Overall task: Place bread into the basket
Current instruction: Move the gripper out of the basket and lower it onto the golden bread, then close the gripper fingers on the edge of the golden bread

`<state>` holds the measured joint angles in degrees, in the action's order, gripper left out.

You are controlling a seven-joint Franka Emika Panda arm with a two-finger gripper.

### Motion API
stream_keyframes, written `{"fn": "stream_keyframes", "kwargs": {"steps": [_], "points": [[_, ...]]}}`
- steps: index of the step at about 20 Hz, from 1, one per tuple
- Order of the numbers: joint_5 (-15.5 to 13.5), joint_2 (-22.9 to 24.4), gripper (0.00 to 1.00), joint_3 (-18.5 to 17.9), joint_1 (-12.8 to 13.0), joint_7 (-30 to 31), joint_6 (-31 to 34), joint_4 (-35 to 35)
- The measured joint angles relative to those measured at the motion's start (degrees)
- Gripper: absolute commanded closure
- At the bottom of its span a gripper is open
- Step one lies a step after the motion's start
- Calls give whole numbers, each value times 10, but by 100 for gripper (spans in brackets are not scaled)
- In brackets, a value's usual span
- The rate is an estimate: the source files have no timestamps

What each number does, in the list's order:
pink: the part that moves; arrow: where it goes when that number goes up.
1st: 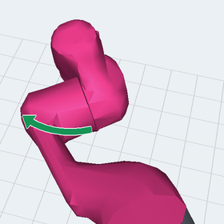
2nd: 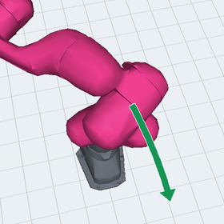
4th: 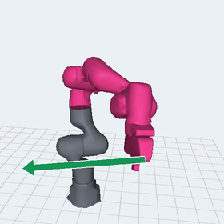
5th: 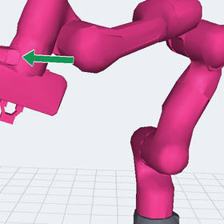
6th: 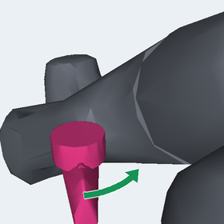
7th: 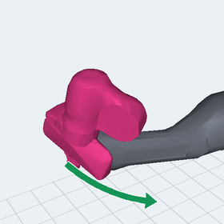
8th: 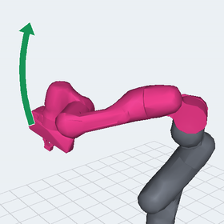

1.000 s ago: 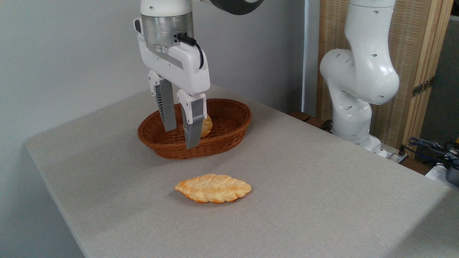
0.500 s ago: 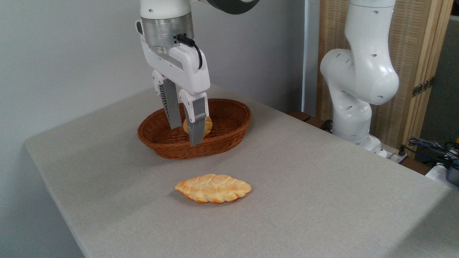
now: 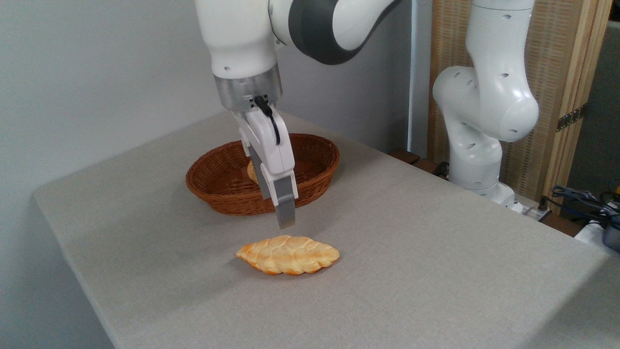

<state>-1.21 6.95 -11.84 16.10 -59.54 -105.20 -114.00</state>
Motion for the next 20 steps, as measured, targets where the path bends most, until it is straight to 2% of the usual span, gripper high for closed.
{"fn": "stream_keyframes", "kwargs": {"steps": [3,11,20], "points": [[0,0,0,-2,0,-62,-6,-20],[0,-5,0,-23,0,-207,-85,-87],[0,-26,0,-24,1,-239,-108,-99]]}}
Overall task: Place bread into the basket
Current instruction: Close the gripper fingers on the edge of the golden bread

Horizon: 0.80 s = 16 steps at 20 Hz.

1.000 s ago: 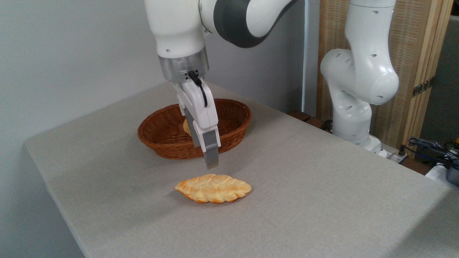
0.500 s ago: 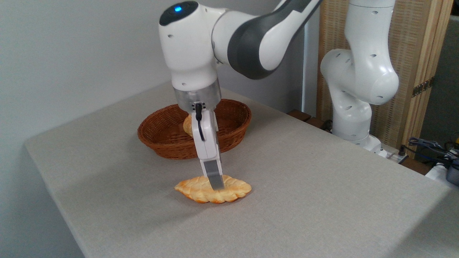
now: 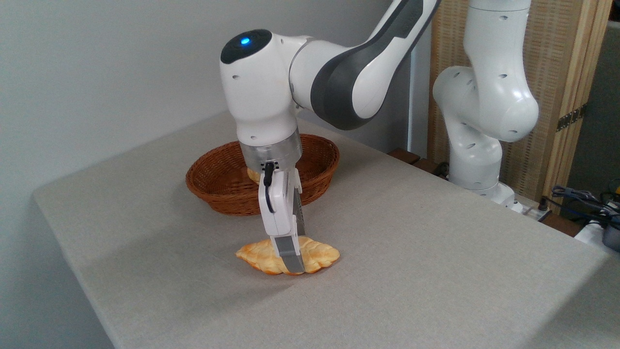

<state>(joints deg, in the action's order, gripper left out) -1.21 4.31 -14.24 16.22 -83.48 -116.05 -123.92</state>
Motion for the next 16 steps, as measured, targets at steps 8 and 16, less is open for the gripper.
{"fn": "stream_keyframes", "kwargs": {"steps": [8,16], "points": [[0,-8,51,0,1,-6,0,0],[0,-8,50,0,1,-6,0,0]]}}
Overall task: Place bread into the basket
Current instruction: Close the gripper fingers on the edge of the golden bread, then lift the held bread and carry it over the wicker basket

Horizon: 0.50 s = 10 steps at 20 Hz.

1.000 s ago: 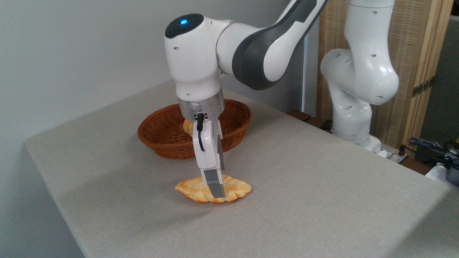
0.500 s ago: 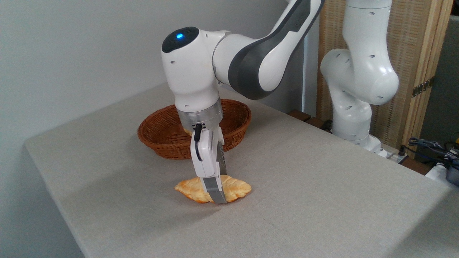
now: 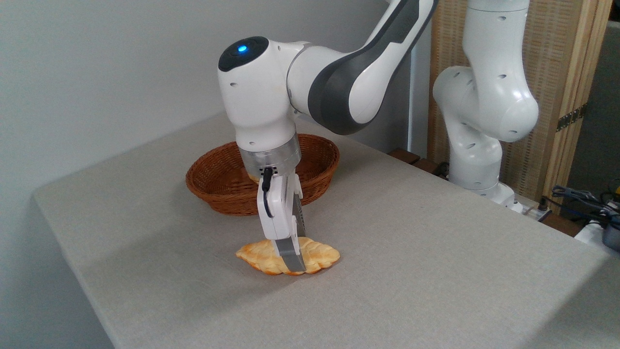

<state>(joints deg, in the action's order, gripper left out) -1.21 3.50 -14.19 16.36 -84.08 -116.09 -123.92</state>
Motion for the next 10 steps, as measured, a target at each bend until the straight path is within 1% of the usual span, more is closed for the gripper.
{"fn": "stream_keyframes", "kwargs": {"steps": [8,10], "points": [[-1,6,49,2,0,0,0,6],[-15,17,48,5,3,0,2,16]]}}
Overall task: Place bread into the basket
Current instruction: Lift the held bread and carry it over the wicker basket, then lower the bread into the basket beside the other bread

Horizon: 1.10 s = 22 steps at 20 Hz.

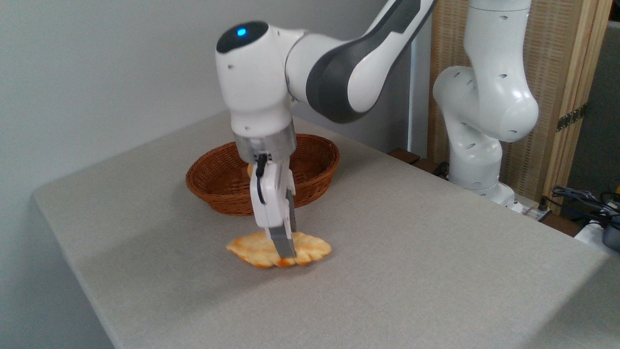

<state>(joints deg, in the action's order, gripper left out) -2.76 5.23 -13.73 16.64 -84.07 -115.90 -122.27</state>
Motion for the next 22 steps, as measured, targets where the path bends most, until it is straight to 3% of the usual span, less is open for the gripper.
{"fn": "stream_keyframes", "kwargs": {"steps": [4,8,13,15,17,22], "points": [[-48,30,46,9,21,32,25,22],[-53,42,39,63,46,153,37,28],[-93,41,26,145,51,253,37,29],[-114,40,18,165,51,294,37,29],[-126,39,1,178,51,334,37,29],[-130,28,0,192,52,387,44,28]]}}
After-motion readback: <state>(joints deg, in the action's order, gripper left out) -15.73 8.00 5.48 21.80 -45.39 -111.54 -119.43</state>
